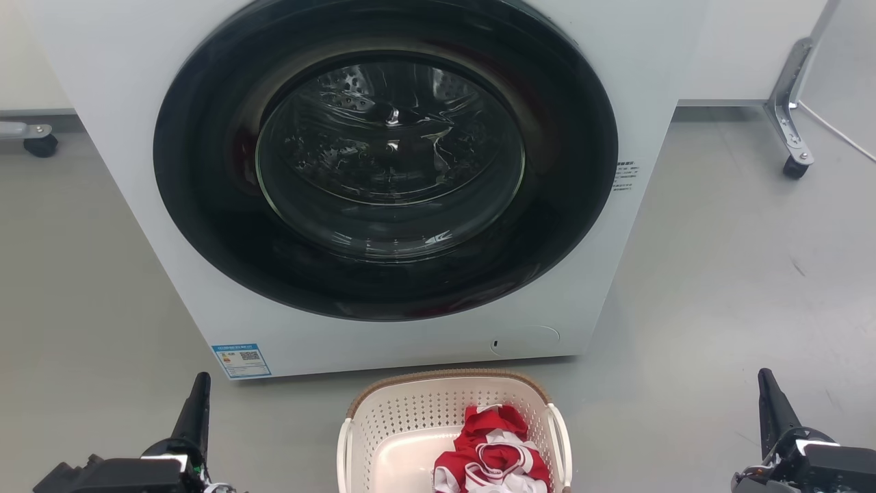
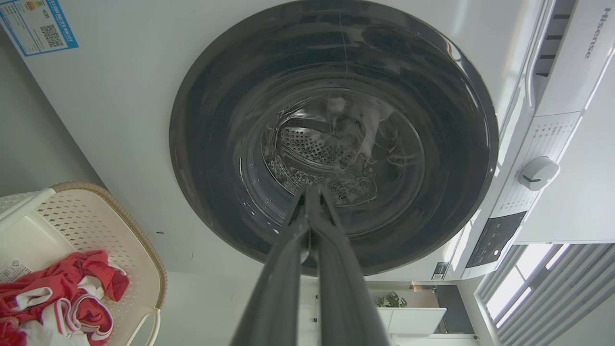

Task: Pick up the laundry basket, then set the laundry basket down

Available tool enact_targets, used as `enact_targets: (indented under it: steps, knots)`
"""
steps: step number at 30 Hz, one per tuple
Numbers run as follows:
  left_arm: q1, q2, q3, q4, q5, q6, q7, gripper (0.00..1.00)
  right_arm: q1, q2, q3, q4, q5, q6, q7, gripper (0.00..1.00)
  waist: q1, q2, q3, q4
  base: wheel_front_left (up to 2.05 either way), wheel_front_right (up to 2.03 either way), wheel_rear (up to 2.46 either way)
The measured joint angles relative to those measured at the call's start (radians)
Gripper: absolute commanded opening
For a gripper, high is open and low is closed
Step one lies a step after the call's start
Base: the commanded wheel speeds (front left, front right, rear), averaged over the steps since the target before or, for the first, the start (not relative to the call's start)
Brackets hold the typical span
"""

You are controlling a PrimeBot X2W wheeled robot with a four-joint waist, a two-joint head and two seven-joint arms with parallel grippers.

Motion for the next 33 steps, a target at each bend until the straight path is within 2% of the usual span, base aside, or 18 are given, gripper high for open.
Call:
enact_targets:
  steps: [33]
  knots:
    - [0.000,0.000,0.000,0.001,-0.001,0.000,0.000,0.00,0.000,0.000,0.000,0.000,0.000,0.000,0.000,0.00,0.0000,0.0000,0.000,0.000,0.00,0.00,0.00]
